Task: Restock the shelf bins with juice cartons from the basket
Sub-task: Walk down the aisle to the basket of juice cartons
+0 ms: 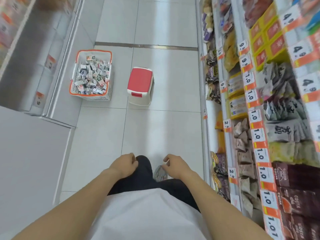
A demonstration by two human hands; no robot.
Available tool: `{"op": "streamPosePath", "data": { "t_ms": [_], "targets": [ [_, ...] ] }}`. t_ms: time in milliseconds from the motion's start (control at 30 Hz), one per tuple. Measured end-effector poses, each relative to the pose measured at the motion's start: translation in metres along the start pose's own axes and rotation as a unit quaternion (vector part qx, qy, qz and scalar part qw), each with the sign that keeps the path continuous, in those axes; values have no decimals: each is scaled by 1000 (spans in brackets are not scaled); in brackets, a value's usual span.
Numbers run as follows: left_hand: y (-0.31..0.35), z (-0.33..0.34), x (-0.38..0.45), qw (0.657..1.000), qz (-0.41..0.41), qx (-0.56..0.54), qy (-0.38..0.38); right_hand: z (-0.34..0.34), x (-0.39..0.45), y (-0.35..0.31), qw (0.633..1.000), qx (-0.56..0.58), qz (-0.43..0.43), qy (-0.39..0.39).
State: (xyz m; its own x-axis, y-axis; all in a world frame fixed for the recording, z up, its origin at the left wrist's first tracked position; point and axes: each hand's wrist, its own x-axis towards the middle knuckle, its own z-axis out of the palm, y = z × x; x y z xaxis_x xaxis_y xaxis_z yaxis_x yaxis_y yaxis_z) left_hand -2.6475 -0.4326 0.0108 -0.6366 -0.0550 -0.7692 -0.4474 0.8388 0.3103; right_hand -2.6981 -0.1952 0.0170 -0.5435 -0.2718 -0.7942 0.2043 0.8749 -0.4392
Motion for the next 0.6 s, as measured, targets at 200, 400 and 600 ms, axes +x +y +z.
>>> {"op": "streamPosePath", "data": {
  "t_ms": [200, 400, 600],
  "targets": [
    [73, -107, 121, 1000, 2, -8, -10, -135, 101, -45, 1000, 18, -18, 11],
    [144, -221, 241, 1000, 25, -8, 2, -274, 188, -92, 1000, -3, -1, 26],
    [199, -328, 328, 999, 24, -43, 19, -409, 267, -142, 999, -20, -17, 46]
  ]
}}
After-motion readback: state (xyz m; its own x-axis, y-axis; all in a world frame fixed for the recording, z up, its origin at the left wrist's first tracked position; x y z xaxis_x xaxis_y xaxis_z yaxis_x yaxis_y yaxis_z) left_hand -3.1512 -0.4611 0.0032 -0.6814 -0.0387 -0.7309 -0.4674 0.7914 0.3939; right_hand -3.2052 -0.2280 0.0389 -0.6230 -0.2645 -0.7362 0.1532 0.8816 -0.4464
